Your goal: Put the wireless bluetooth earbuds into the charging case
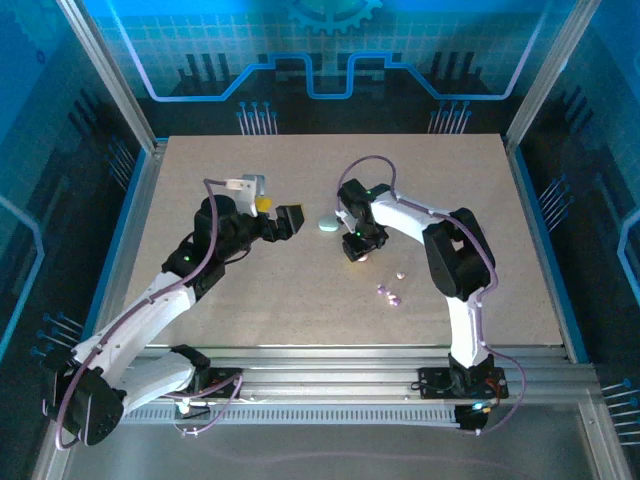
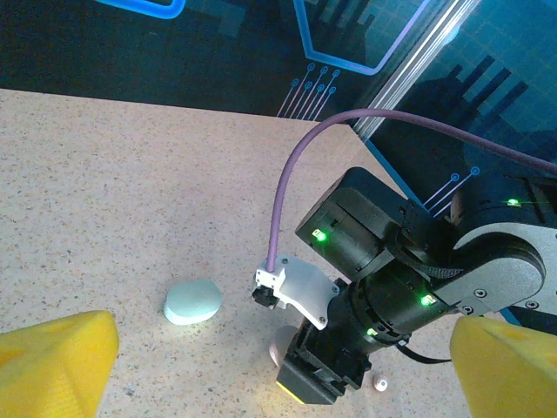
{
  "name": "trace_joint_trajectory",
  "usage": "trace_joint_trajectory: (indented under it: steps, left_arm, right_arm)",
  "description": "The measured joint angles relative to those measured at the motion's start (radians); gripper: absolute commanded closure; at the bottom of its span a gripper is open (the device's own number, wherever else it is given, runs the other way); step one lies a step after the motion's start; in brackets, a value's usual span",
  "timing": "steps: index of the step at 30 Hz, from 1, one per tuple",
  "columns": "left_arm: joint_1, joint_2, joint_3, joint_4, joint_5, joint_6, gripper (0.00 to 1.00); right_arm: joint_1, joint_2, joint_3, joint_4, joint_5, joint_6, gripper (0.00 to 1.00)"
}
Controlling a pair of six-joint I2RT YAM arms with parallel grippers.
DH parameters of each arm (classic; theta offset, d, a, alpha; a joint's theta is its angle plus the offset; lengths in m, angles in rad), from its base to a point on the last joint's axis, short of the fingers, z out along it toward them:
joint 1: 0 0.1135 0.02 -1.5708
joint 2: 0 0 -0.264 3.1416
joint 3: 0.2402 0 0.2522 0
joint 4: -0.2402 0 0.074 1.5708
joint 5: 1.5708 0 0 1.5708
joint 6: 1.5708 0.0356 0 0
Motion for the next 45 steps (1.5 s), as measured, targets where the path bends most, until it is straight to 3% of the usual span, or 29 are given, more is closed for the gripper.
trace_joint_trajectory:
  steps: [18,29,45]
  left_arm:
    - [0.000,0.008,0.000,0.000,0.002,0.000,0.01]
    - [0.000,0.025,0.000,0.005,0.002,-0.003,0.01]
    - [0.000,0.038,0.000,0.031,0.018,-0.003,0.01]
  right_arm:
    - [-0.008,-0.023,-0.071,0.064,0.060,0.171,0.40]
    - [-0.026,-0.068,-0.151,0.129,0.063,0.386,0.45]
    - [-0.023,-0.088,-0.182,0.191,0.085,0.318,0.49]
